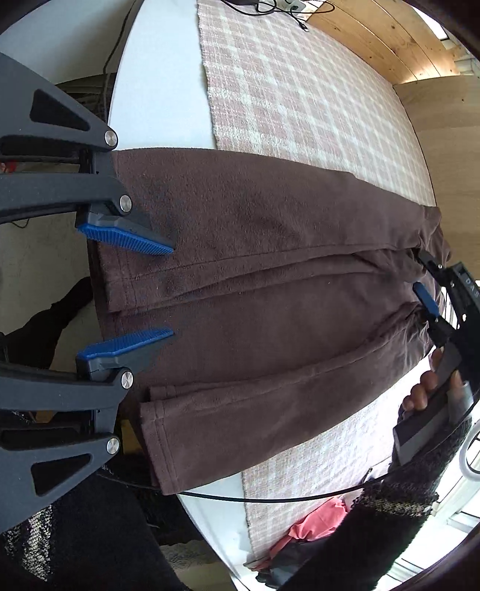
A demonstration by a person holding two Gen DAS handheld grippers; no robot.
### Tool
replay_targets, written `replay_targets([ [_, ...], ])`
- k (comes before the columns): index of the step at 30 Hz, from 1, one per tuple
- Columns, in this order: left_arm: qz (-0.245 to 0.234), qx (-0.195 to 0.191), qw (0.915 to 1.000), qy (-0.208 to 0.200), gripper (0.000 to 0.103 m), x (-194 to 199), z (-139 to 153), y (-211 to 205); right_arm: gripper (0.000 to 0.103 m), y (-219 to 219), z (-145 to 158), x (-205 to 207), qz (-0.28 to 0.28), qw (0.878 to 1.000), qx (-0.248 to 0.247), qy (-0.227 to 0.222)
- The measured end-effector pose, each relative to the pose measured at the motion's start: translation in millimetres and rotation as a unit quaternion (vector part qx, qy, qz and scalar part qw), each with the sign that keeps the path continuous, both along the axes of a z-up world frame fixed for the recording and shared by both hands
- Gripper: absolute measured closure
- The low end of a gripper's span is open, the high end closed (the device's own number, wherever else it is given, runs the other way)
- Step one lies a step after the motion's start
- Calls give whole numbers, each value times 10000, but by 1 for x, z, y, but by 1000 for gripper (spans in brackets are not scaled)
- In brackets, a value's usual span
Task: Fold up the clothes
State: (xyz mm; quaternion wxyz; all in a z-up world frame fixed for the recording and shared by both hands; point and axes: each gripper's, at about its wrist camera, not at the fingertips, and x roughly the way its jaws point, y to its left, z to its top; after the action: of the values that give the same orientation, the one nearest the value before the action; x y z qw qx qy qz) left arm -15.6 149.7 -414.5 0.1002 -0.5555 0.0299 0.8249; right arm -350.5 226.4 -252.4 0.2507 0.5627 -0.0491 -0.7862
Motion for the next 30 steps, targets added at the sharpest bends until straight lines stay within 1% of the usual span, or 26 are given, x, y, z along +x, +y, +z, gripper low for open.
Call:
replay_targets([
  [1,-109,-45,9999,15,65,2,0,4,49,-6,-5,-4,-38,10000,56,3],
  [2,-189,-65,9998,61,68,0,-2,3,54,-9,-9,-6,-52,9999,93,-16],
  [3,-260,-88,9996,103,78,-2,-3,2,63,-12,-12,-7,-62,9999,128,-41],
  [4,-268,-111,9995,116,85,-5,-4,-1,84,-14,-14,-7,-64,9998,190,-48],
  [5,-248,-21,9996,96,89,-7,-4,-5,90,-13,-14,-7,-57,9997,217,-71],
  [6,-184,105,9998,46,97,-10,-3,-11,92,-11,-12,-7,-51,9998,134,-115],
  [7,-125,229,9997,2,97,-13,-1,-17,93,-7,-8,-7,-62,9999,62,-113],
  [9,-95,456,9989,10,97,-14,8,-23,94,1,5,-5,-84,10000,33,16],
  [11,-329,593,9976,102,97,-12,15,-18,94,8,14,-2,-133,9998,83,147],
  [12,-391,617,9973,112,97,-13,12,-15,94,6,9,-2,-110,9996,222,124],
  [14,-443,491,9978,-76,96,-19,-6,-11,93,0,-6,-3,-37,9986,524,47],
  [15,-423,549,9975,-105,94,-21,-6,-13,93,-3,-15,-5,-8,9974,721,-42],
  [16,-404,607,9972,-134,91,-22,-7,-16,92,-4,-15,-5,22,9969,792,-13],
  [18,-368,716,9966,-191,91,-26,-6,-21,83,-3,-8,-4,0,9957,924,40],
  [19,-371,709,9966,-201,88,-25,-1,-23,77,0,-2,-3,-68,9948,1020,28],
  [20,-388,685,9968,-157,86,-23,7,-26,75,3,10,0,-121,9949,986,182],
  [23,-202,671,9975,82,80,-24,28,-41,72,2,47,6,-167,9922,804,939],
  [25,-8,648,9976,227,80,-33,35,-52,72,-12,54,-3,14,9925,496,1118],
  [26,100,568,9980,252,80,-40,35,-57,72,-22,51,-10,99,9926,483,1106],
  [27,149,518,9983,218,80,-47,31,-59,72,-33,43,-17,221,9926,572,1044],
  [29,108,462,9988,111,80,-57,17,-61,72,-50,22,-23,478,9915,893,816],
  [30,44,382,9992,106,79,-54,12,-59,72,-53,10,-26,498,9896,1128,748],
])
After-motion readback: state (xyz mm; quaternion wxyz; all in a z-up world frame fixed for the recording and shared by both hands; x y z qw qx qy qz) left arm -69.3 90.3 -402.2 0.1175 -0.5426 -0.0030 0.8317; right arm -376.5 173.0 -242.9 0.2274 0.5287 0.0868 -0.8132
